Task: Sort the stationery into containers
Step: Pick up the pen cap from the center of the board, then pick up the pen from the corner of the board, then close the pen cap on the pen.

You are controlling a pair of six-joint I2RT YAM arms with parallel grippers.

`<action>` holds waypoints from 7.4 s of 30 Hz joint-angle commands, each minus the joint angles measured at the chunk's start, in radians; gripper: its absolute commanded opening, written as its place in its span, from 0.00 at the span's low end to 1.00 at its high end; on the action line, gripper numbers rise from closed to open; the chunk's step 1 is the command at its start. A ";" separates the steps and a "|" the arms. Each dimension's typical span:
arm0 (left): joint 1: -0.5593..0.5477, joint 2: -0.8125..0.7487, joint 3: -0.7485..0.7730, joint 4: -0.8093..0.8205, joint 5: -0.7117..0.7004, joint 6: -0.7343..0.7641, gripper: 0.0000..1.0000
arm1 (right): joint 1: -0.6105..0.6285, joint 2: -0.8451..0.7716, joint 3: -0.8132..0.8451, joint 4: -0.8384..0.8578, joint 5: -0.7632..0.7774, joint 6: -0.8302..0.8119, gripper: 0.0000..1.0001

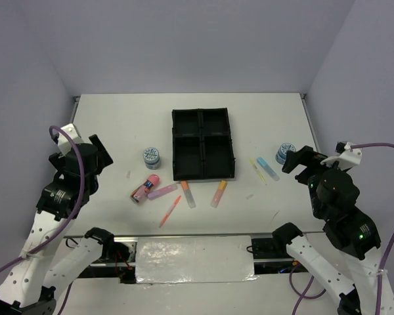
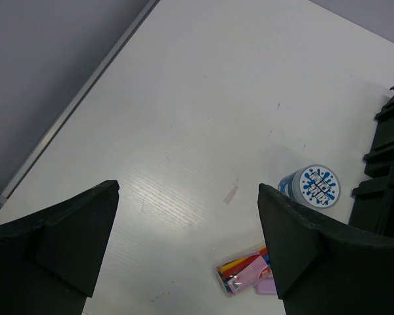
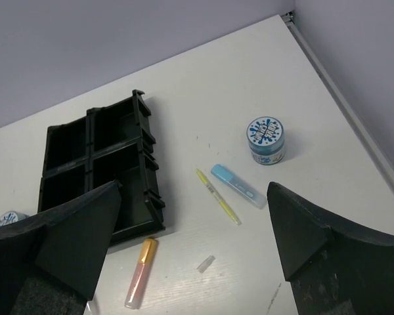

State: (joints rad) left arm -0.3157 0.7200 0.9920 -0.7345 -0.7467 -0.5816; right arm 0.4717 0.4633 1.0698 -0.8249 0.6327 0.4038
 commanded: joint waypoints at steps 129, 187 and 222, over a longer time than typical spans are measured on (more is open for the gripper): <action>0.076 -0.195 -0.084 0.144 0.193 0.115 0.00 | 0.838 1.571 0.501 -0.080 -0.033 0.957 0.89; 0.014 0.105 -0.210 1.207 1.221 -0.406 0.00 | 0.622 0.451 -0.329 0.987 -0.800 0.076 0.00; -0.083 -0.022 -0.372 1.291 1.090 -0.501 0.00 | 0.624 0.581 -0.254 1.162 -0.536 0.030 0.00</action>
State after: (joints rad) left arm -0.3916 0.7136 0.6212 0.4763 0.3607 -1.0767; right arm 1.0931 1.0367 0.7692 0.2661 0.0769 0.4259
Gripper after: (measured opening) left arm 0.074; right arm 0.039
